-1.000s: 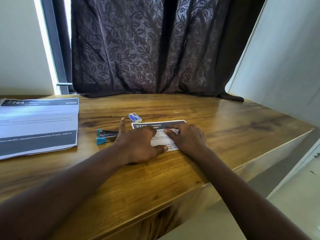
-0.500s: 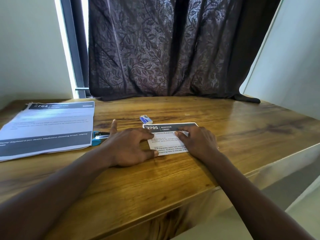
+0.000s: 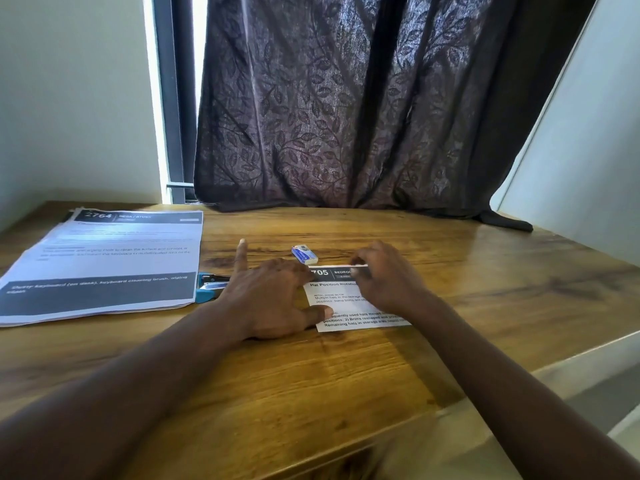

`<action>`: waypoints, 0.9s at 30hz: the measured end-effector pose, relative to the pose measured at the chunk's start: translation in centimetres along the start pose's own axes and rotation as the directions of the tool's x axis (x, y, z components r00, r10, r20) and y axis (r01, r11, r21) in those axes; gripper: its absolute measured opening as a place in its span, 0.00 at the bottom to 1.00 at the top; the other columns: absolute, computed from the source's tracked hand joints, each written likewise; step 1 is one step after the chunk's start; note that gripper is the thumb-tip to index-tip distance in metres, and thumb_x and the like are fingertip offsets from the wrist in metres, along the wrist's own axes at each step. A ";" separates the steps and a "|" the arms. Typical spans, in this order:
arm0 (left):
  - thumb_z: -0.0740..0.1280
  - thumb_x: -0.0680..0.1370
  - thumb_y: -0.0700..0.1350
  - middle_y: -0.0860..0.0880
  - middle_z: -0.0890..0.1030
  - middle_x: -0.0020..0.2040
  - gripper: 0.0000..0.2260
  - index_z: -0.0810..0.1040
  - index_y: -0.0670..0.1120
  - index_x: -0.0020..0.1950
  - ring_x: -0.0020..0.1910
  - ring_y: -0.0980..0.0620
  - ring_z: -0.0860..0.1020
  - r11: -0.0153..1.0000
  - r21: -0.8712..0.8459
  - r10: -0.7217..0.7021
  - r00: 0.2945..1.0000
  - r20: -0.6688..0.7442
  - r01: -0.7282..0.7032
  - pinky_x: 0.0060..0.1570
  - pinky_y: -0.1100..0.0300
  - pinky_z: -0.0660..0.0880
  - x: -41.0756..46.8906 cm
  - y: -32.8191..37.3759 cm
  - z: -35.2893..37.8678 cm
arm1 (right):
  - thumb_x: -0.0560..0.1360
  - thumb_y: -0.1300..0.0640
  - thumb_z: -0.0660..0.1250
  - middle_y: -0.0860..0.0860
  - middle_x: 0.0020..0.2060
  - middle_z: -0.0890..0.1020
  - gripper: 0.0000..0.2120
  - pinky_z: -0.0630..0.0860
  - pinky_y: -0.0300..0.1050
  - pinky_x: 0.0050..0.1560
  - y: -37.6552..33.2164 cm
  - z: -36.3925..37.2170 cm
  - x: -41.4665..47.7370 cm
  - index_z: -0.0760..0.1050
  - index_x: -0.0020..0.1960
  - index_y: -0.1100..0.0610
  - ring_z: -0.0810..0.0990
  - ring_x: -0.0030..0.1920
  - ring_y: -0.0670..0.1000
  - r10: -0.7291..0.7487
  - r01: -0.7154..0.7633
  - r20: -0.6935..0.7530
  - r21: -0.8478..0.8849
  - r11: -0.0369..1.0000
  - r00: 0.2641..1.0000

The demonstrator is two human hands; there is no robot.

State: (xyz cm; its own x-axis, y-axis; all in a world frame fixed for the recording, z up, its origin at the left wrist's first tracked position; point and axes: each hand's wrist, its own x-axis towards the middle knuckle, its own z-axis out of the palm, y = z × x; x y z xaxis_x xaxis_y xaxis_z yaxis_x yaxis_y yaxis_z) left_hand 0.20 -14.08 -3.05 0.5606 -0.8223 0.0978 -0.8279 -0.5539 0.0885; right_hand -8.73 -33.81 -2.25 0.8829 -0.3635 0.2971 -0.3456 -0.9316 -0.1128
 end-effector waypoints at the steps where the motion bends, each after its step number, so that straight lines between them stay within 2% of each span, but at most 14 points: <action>1: 0.54 0.75 0.76 0.58 0.59 0.82 0.38 0.59 0.59 0.81 0.81 0.55 0.57 1.000 -0.003 -0.004 1.000 0.001 0.004 0.74 0.28 0.34 0.0 0.0 0.0 | 0.81 0.52 0.63 0.50 0.57 0.76 0.09 0.73 0.51 0.59 -0.6 0.2 0.9 0.79 0.58 0.53 0.75 0.59 0.53 -0.020 0.020 0.002 0.042 0.999 1.000; 4: 0.54 0.75 0.75 0.58 0.59 0.82 0.37 0.59 0.60 0.81 0.81 0.53 0.57 1.000 -0.002 0.006 1.000 -0.009 -0.006 0.75 0.29 0.37 -0.1 0.1 0.1 | 0.82 0.49 0.61 0.49 0.56 0.76 0.10 0.70 0.52 0.61 -2.1 1.9 2.6 0.77 0.58 0.52 0.74 0.58 0.51 -0.034 0.034 0.016 0.026 0.999 0.999; 8: 0.53 0.75 0.76 0.57 0.59 0.82 0.37 0.60 0.59 0.80 0.81 0.52 0.58 1.000 -0.003 0.008 1.000 -0.020 -0.008 0.77 0.31 0.37 -0.1 0.0 0.2 | 0.82 0.45 0.58 0.47 0.54 0.77 0.10 0.69 0.53 0.62 -2.2 3.3 3.1 0.74 0.53 0.50 0.73 0.57 0.51 -0.007 0.008 -0.089 0.007 1.000 0.996; 12: 0.54 0.74 0.76 0.57 0.59 0.82 0.37 0.59 0.61 0.80 0.81 0.51 0.59 1.000 -0.009 0.020 1.000 -0.020 -0.020 0.77 0.31 0.38 0.0 0.0 0.3 | 0.81 0.40 0.58 0.48 0.55 0.76 0.13 0.68 0.55 0.63 -1.9 3.5 3.3 0.72 0.49 0.49 0.72 0.59 0.52 0.000 0.000 -0.074 0.011 1.000 0.997; 16: 0.55 0.74 0.76 0.56 0.60 0.82 0.37 0.59 0.62 0.80 0.81 0.50 0.58 1.000 -0.020 0.014 1.000 -0.020 -0.014 0.77 0.31 0.38 -0.2 0.0 0.1 | 0.81 0.36 0.55 0.50 0.59 0.72 0.19 0.65 0.56 0.66 -2.0 3.4 3.1 0.73 0.54 0.49 0.68 0.63 0.52 0.015 -0.018 -0.056 -0.054 0.998 0.998; 18: 0.55 0.74 0.76 0.56 0.61 0.82 0.37 0.60 0.62 0.79 0.81 0.50 0.59 0.999 -0.033 0.009 1.000 -0.028 -0.010 0.77 0.32 0.39 -0.3 0.0 0.0 | 0.81 0.36 0.54 0.50 0.59 0.74 0.19 0.64 0.56 0.66 -2.1 3.3 3.0 0.72 0.55 0.50 0.69 0.63 0.53 0.018 -0.019 -0.060 -0.022 1.000 0.998; 20: 0.57 0.74 0.76 0.56 0.63 0.81 0.36 0.61 0.61 0.79 0.80 0.51 0.60 0.996 -0.085 0.005 0.997 -0.077 -0.011 0.78 0.33 0.41 -0.5 0.0 0.0 | 0.82 0.38 0.54 0.48 0.52 0.76 0.15 0.64 0.56 0.65 -2.0 3.1 2.9 0.69 0.49 0.49 0.72 0.59 0.52 0.020 -0.015 -0.087 0.058 0.998 0.996; 23: 0.63 0.76 0.70 0.56 0.69 0.77 0.33 0.64 0.58 0.77 0.77 0.52 0.67 0.963 -0.269 -0.056 0.962 -0.266 -0.018 0.79 0.37 0.49 -0.5 -0.2 0.2 | 0.83 0.40 0.55 0.44 0.41 0.77 0.15 0.66 0.54 0.61 -2.0 2.7 2.6 0.67 0.46 0.49 0.75 0.47 0.51 -0.024 0.048 -0.165 0.144 0.988 0.986; 25: 0.66 0.77 0.65 0.55 0.76 0.72 0.29 0.67 0.56 0.75 0.72 0.52 0.73 0.925 -0.380 -0.144 0.914 -0.379 -0.012 0.78 0.38 0.56 -0.4 -0.5 0.1 | 0.83 0.41 0.57 0.43 0.38 0.76 0.13 0.67 0.51 0.58 -2.1 2.6 2.3 0.68 0.47 0.49 0.74 0.44 0.48 -0.066 0.108 -0.216 0.190 0.976 0.974; 27: 0.67 0.79 0.61 0.56 0.81 0.66 0.25 0.69 0.55 0.74 0.66 0.53 0.78 0.887 -0.461 -0.212 0.883 -0.418 -0.006 0.76 0.39 0.62 -0.3 -0.7 -0.1 | 0.83 0.41 0.58 0.43 0.40 0.77 0.12 0.67 0.50 0.56 -2.3 2.5 2.2 0.70 0.48 0.48 0.74 0.45 0.47 -0.107 0.171 -0.295 0.200 0.965 0.950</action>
State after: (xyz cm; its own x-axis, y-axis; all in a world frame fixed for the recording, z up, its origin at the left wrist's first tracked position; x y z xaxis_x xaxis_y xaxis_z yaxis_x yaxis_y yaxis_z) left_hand 0.58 -13.42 -3.07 0.6782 -0.5545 0.4823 -0.7293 -0.4267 0.5349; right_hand -5.16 -32.47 -3.68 0.7816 -0.2447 0.5738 -0.1192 -0.9615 -0.2476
